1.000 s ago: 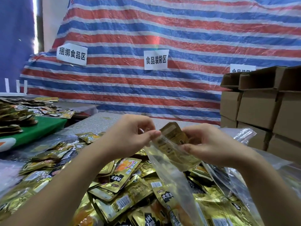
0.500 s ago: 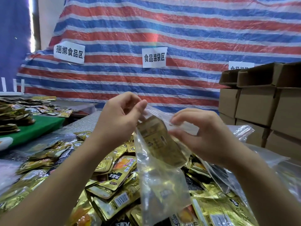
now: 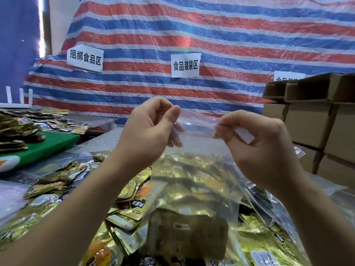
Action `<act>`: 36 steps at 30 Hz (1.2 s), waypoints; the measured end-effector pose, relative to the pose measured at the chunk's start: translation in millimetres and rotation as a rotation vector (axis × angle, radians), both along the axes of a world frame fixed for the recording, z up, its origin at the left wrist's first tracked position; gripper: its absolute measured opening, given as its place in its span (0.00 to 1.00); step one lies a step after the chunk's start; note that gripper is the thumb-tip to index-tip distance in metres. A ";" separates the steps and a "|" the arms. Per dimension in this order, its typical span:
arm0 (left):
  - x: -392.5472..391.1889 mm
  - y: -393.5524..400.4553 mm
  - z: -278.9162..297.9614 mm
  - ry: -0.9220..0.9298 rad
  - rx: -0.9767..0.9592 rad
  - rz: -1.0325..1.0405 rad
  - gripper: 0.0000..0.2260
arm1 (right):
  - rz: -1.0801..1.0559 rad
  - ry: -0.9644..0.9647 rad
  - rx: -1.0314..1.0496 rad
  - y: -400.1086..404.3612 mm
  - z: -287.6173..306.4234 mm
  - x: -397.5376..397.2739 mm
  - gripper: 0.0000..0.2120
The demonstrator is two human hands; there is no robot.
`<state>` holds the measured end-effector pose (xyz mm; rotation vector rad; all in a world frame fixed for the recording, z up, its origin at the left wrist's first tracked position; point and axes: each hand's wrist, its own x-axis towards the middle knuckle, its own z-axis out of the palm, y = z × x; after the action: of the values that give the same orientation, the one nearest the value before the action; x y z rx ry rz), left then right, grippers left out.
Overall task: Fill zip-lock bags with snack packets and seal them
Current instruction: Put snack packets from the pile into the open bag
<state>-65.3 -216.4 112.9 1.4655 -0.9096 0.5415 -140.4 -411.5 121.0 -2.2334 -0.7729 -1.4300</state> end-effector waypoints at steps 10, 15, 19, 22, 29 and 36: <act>10.0 0.1 -7.3 -0.131 0.078 0.101 0.17 | 0.129 0.246 0.249 0.2 -7.3 7.0 0.05; 15.1 1.7 -9.6 -0.204 0.033 0.154 0.23 | 0.273 0.340 0.443 1.1 -12.0 12.2 0.11; 17.5 4.4 -9.5 -0.220 -0.020 0.154 0.24 | 0.401 0.620 1.024 -12.3 -22.1 34.4 0.17; 17.7 4.8 -10.1 -0.243 -0.042 0.145 0.24 | 0.120 1.025 1.050 -11.8 -43.7 55.4 0.16; 16.9 2.6 -10.9 -0.253 -0.050 0.121 0.24 | 0.027 1.334 0.527 16.0 -91.4 81.2 0.12; 18.1 4.7 -11.0 -0.260 -0.049 0.112 0.23 | -0.058 1.515 0.503 39.4 -112.0 115.3 0.22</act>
<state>-47.1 -211.7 101.8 1.4280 -1.0123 0.8473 -25.1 -372.1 9.0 -2.1047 0.1751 0.2877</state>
